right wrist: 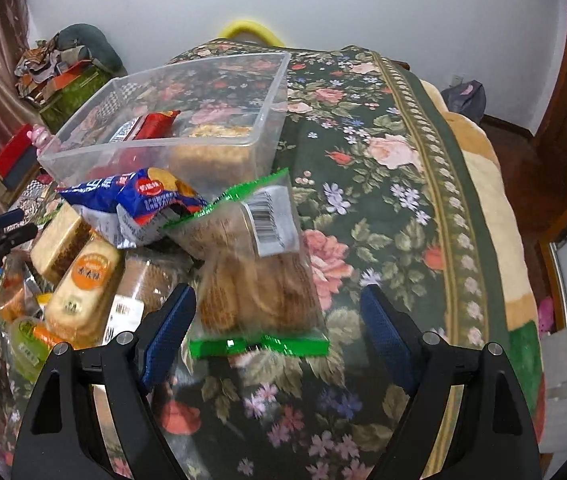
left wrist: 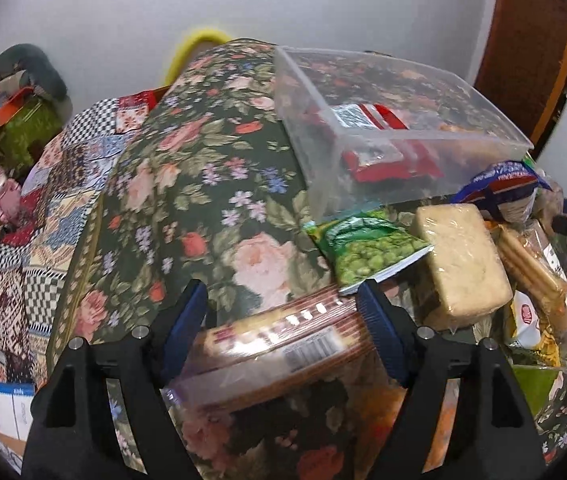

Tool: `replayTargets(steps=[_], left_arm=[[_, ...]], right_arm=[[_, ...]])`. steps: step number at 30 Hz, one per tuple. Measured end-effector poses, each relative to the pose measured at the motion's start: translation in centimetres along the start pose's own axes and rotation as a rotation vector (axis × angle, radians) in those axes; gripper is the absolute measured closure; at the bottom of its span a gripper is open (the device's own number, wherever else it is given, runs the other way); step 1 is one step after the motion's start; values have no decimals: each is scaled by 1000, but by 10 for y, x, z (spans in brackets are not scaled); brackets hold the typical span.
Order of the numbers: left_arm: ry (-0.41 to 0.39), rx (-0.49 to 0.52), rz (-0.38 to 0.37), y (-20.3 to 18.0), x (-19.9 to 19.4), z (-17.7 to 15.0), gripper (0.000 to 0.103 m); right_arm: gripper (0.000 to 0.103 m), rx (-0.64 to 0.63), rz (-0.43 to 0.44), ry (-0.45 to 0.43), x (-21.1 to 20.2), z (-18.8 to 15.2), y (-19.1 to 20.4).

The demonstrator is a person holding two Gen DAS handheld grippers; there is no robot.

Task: Organize snacks
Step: 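Grasp the biscuit roll with left tool while right tool grasps the green-strip cookie bag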

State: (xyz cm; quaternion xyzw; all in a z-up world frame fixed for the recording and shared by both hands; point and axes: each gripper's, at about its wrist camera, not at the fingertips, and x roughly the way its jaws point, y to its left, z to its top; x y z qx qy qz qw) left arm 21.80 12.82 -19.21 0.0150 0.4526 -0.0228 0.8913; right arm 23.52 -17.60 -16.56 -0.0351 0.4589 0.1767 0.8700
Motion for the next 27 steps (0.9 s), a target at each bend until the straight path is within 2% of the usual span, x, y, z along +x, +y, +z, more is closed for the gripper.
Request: replayTargets(steps=[4,10,12,14,17,21,27], left_arm=[[22,14,-28,-4,5,-4,24],[36,-31,-48,3,-4,-17,24],[43,-44,-53,6,-9,-24,24],[47,-56,-50,10,-14,-31,24],[50,-85,-36,16,-21,-39,24],[53,-129,-38,26,-30,-47,24],[24,-107,-31,31,-49,-49,24]], right_arm=[[21,1,0,7,9,3,3],[23,2,20,-3,11,3,5],[29,5,25,0,12,3,4],[40,14,50,15,13,1,3],[45,34,65,17,12,-2,1],[47,41,78,21,9,-6,2],[47,43,80,32,4,-12,3]])
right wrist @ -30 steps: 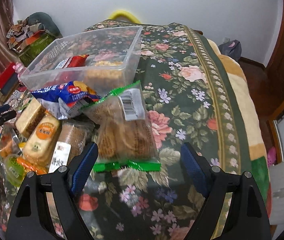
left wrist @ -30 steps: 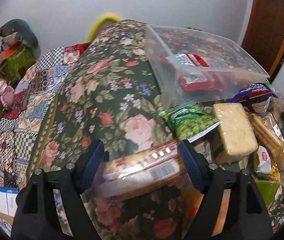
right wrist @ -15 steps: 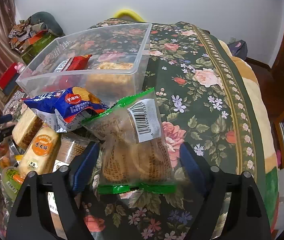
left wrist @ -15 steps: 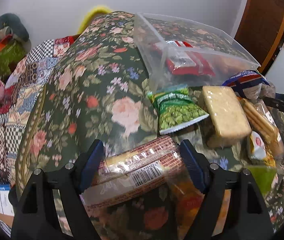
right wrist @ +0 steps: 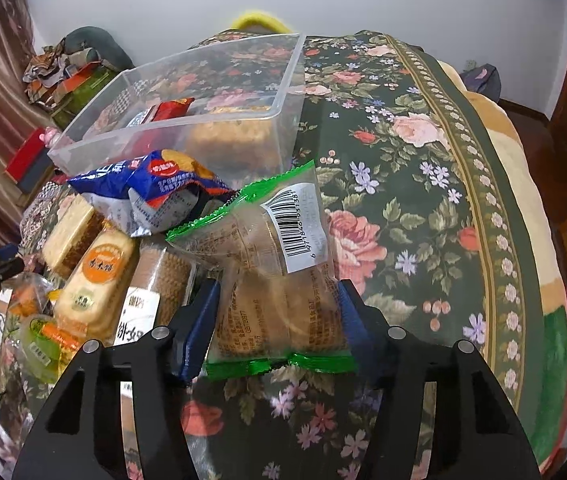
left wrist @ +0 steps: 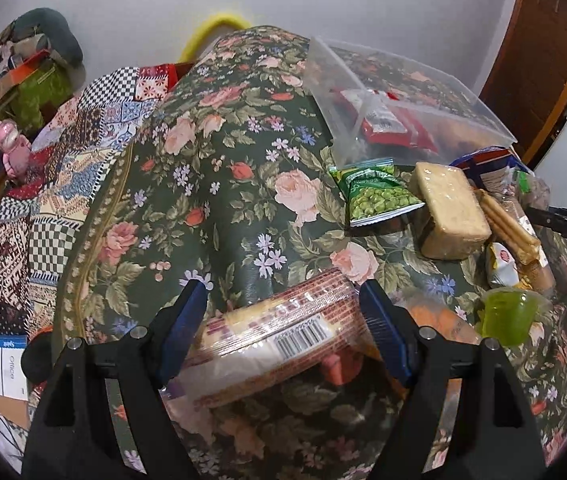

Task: Organize snacks
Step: 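Grasp the biscuit roll with left tool while right tool grasps the green-strip cookie bag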

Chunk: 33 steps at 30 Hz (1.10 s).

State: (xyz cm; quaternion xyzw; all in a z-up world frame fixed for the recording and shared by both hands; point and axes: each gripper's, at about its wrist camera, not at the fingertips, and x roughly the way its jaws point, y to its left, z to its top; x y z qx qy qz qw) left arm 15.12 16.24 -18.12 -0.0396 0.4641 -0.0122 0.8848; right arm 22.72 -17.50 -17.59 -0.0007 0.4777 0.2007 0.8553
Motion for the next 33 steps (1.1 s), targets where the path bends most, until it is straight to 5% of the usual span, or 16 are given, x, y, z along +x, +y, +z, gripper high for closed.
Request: replayTargets(steps=[9,15,22,27,33], left_arm=[[-4,136,0,-8,2,-13,13],[-6,159,-3,-13,6,-14,29],[-21,123,8,-10,-10,-6,31],[5,182,14,1,-19,-7,18],[58,275,51,-8,6,-15,17]], right_arm=[[47,1,-4,13,-1,-4,4],[47,-1,-3,13,0,-4,5],[47,2,6,12,3,-4,7],[47,9,19,13,3,-5,5],[47,16,14,11,3,-5,6]])
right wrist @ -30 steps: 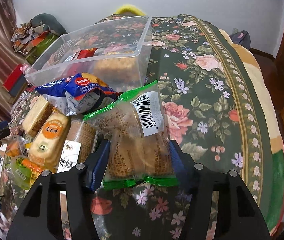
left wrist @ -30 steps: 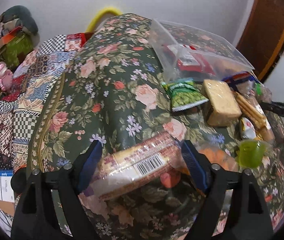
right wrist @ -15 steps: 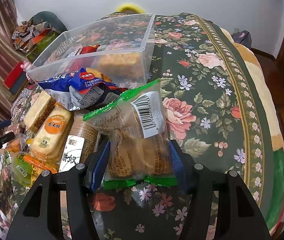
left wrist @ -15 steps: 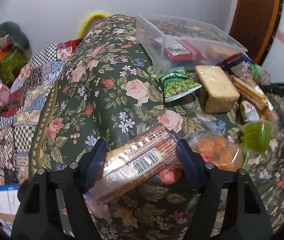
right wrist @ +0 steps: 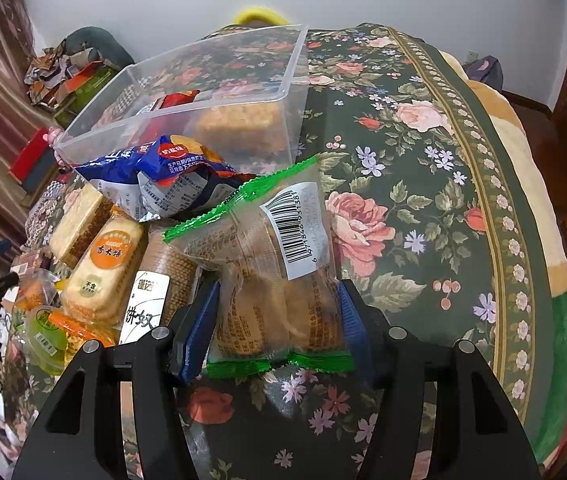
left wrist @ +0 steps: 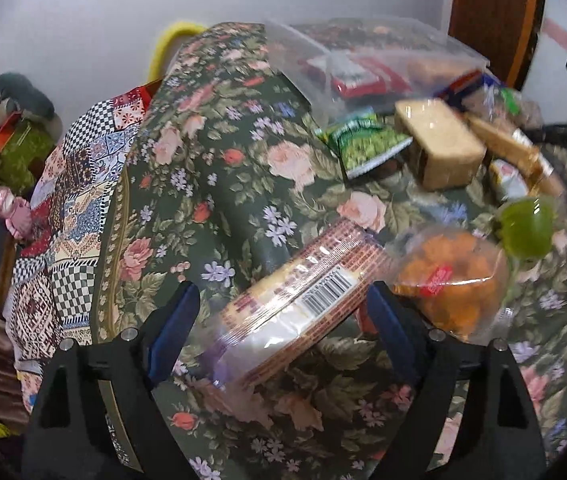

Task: Organize snacks
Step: 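Grasp the biscuit roll with left tool while right tool grasps the green-strip cookie bag, then lower the biscuit roll and cookie bag into the clear box, open both tools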

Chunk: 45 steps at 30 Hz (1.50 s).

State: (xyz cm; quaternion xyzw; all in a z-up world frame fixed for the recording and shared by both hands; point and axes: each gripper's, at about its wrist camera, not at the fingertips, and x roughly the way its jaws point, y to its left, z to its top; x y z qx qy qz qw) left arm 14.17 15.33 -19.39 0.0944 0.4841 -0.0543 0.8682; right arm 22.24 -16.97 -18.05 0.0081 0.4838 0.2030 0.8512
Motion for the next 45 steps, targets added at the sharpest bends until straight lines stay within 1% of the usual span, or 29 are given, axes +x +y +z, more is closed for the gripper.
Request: replayTargets(steps=[2,3,4,5,6,7,8,9,11,16,20,23,28,35,37,41,45], left_arm=[[0,13,0,-5,7,0,19],[3,21,4,-9,12,1,26],[9,23,3,-12,15,2,30],[10,22,2,-14,18,3,36],[0,15,-9,-15,18,4,44],[-5,5,-22,-16,18,5,48],[-6,-5,-30,-15,18,6,54],[-9,-19,-28,-15,17,7,57],[-10,-46,-20,-14,18,7,57],[-21,-125,-5,-10,12,9,57],[-51,-175,-8,-6,0,17,58],[-90,-192,-5,-5,-13,27,58],[-165,-213,-25,-7,-34,57,58],[-261,-204,-67,-23,-54,105,58],[-280,-204,-84,-27,-56,120,57],[-304,-191,-86,-37,-54,146,58],[-296,-210,-103,-42,-41,168,57]], right_arm=[[47,-6,-6,0,0,0,1],[47,-10,-8,0,0,0,1],[47,-14,-11,-1,0,0,2],[47,-19,-14,-1,1,1,2],[47,-21,-16,-1,1,1,2],[47,-26,-19,-2,1,1,2],[48,-29,-22,-4,1,1,3],[49,-33,-25,-6,1,1,4],[52,-48,-36,-16,0,0,6],[54,-54,-45,-38,-5,-1,8],[54,-52,-44,-66,-16,2,8],[54,-54,-44,-104,-32,9,9],[54,-57,-45,-173,-52,25,13],[54,-86,-23,-253,-62,58,31],[54,-92,-15,-266,-61,66,37],[54,-104,8,-273,-51,84,51],[54,-112,33,-253,-31,104,65]])
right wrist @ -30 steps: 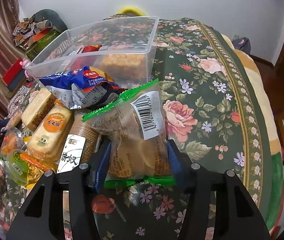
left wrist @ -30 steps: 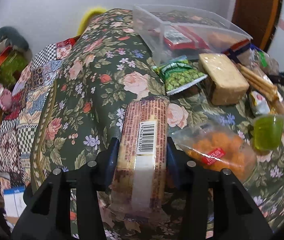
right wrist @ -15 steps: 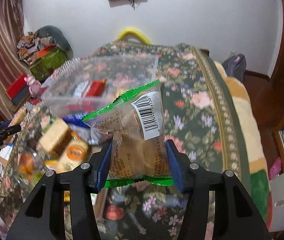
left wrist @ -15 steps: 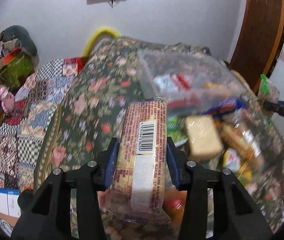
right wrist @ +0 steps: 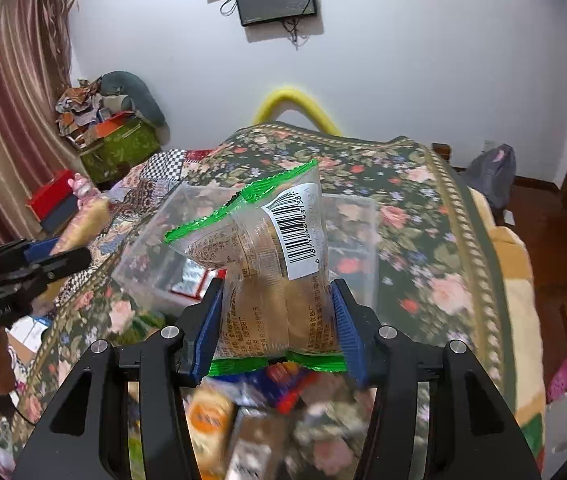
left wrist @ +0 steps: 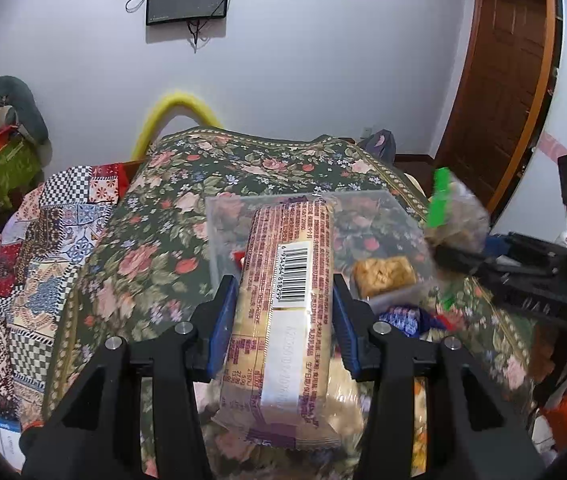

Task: Organize snacks

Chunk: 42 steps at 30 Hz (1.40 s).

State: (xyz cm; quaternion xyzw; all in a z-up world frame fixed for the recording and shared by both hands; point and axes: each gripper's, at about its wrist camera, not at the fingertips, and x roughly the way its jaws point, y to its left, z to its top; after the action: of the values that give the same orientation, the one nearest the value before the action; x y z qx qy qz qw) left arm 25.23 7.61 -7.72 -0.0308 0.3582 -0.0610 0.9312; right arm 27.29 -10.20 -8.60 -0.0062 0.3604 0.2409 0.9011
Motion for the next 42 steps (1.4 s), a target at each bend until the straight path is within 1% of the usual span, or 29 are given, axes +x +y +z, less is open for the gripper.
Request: replayTargets(steps=[5,8,11,13,14,15,17,20,25,29,32,35,42], left_arm=[[52,-59,-7,5,33,11,57],[79,-77,-2,7,50,13,57],[98,-82,0,7,64,16,57],[97,-93,-2,8,66,16,56],[94,-100,-4,8,66,16,53],[88,-105,-11,9,63,17,47],[62,-108,-17,9,53,17,39],[37,-103,-15,9,38,19,38],[9,-48,14,2,1,12,38],[3,-25,28,0,-23,-3,35],[21,-15,42,-1,-37,-20,34],[51,-15,56,2,-45,-43,33],[160,-34,74,12,-49,-105,33]], right_arm=[[54,-4,-1,41,31,10,8],[54,5,3,70,45,13,9],[54,10,-3,91,52,13,9],[53,14,-7,107,54,13,8],[53,13,-7,111,54,14,9],[52,12,-2,112,52,15,10],[43,10,-2,97,45,15,10],[41,-16,-17,59,26,15,13],[41,-54,-30,19,-3,7,16],[41,-77,-34,10,-22,-4,18],[41,-82,-36,17,-33,-18,18],[41,-89,-51,35,-41,-37,18],[41,-68,-58,101,-47,-78,12]])
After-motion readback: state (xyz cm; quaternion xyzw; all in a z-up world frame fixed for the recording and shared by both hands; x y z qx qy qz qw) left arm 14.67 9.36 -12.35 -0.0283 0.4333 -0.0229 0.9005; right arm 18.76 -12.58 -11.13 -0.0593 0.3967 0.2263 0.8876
